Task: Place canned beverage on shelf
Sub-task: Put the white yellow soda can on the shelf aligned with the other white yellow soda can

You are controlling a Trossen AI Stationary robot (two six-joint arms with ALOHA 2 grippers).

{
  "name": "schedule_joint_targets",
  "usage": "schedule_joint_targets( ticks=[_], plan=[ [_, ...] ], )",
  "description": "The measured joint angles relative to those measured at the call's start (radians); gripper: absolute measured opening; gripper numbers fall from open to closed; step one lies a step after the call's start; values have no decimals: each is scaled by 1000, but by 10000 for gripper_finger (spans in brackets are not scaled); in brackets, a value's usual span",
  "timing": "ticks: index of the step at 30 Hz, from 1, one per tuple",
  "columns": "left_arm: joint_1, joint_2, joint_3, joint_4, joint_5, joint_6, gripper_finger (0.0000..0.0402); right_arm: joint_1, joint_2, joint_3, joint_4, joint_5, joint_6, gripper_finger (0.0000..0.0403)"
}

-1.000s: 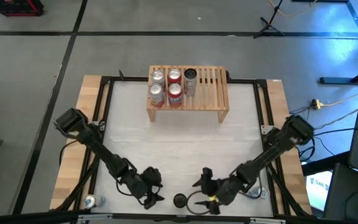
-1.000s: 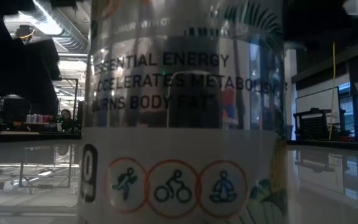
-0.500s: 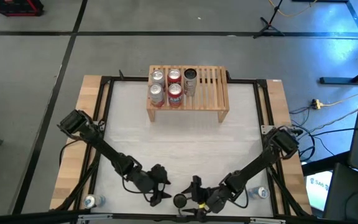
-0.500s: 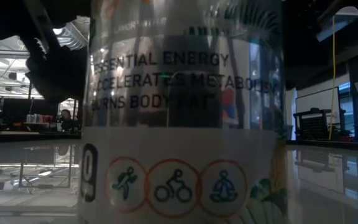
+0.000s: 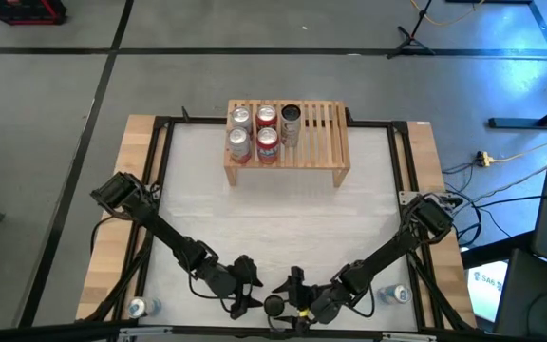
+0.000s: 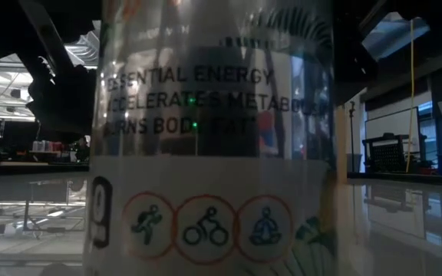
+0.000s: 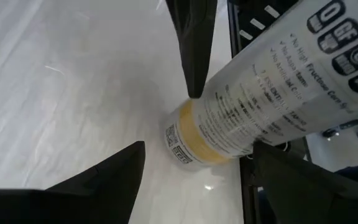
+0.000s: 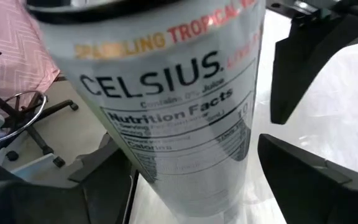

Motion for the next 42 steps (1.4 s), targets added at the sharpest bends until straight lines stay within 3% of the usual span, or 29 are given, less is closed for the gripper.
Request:
schedule_joint_targets(
  ticks=[6,20,30,38,42],
  plan=[
    [5,0,0,4,0,-22,300,-2,0,0,7,46,-2,330],
    [-35,21,2,72,-75,26,300,-20,0,1,9,39,-68,327],
    [-26,38,1,133,-72,62,300,-21,0,1,21,22,-100,233],
    [-35,36,1,128,-55,46,300,-39,-3,0,24,9,-83,238],
    [-42,-16,0,50,27,-40,300,-44,-16,7,7,-5,-107,227]
  ],
)
